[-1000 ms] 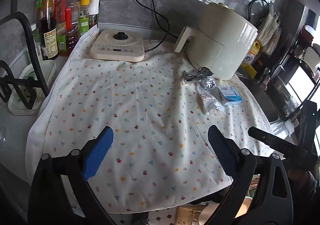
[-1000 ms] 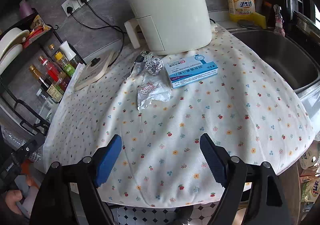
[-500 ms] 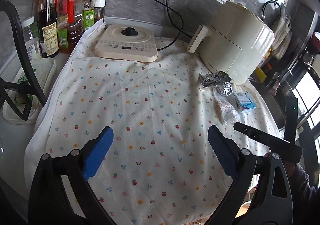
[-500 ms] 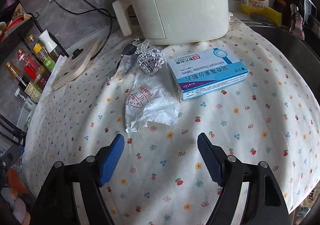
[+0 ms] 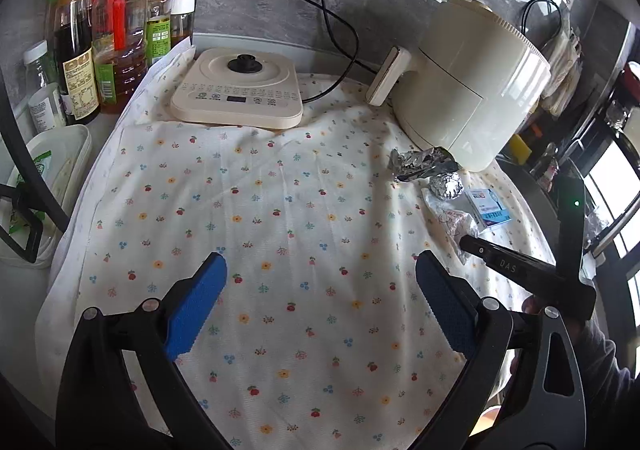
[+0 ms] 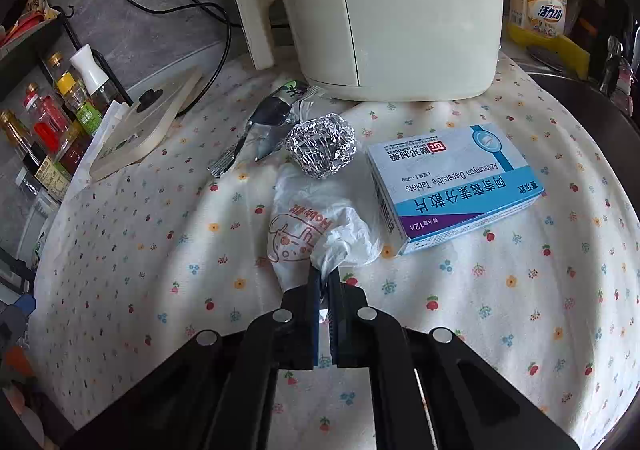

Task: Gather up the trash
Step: 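Grasp the white plastic bag with red print with the right tool, then grasp the silver foil chip bag with the left tool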

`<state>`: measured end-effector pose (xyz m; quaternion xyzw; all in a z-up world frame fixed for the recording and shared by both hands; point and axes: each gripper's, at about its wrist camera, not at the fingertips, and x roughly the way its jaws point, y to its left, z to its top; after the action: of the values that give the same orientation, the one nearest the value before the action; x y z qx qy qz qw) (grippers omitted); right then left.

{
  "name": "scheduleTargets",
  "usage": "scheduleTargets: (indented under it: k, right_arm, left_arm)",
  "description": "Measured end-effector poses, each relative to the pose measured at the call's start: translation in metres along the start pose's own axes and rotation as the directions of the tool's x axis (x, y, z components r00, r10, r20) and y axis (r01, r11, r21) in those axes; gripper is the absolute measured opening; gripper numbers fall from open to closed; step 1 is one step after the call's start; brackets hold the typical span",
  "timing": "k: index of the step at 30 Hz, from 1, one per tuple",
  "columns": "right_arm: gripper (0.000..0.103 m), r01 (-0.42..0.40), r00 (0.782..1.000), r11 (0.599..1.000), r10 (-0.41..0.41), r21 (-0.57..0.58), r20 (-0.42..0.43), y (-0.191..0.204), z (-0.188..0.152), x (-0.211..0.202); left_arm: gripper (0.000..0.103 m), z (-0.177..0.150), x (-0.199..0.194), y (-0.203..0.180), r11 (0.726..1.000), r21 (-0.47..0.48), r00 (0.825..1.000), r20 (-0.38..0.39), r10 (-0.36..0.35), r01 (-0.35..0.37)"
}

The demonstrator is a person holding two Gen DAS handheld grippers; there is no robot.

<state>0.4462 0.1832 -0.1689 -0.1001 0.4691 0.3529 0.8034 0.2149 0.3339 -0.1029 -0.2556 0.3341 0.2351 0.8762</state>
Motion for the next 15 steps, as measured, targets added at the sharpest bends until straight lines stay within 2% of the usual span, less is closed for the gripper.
scheduleTargets:
  k: [3, 8, 15]
  right_arm:
    - [0.004, -0.038, 0.999, 0.999, 0.038, 0.011, -0.004, -0.007, -0.008, -0.016]
    - [0.004, -0.055, 0.998, 0.997, 0.055, 0.049, 0.009, -0.025, -0.025, -0.05]
    - [0.004, 0.015, 0.998, 0.988, -0.025, 0.153, 0.06, -0.067, -0.04, -0.092]
  left_arm:
    - [0.094, 0.009, 0.012, -0.018, 0.999, 0.024, 0.999, -0.001, -0.046, 0.046]
    - [0.094, 0.022, 0.033, -0.051, 0.989, 0.09, 0.993, -0.018, -0.119, 0.12]
    - [0.094, 0.05, 0.073, -0.08, 0.972, 0.154, 0.983, -0.056, -0.173, 0.18]
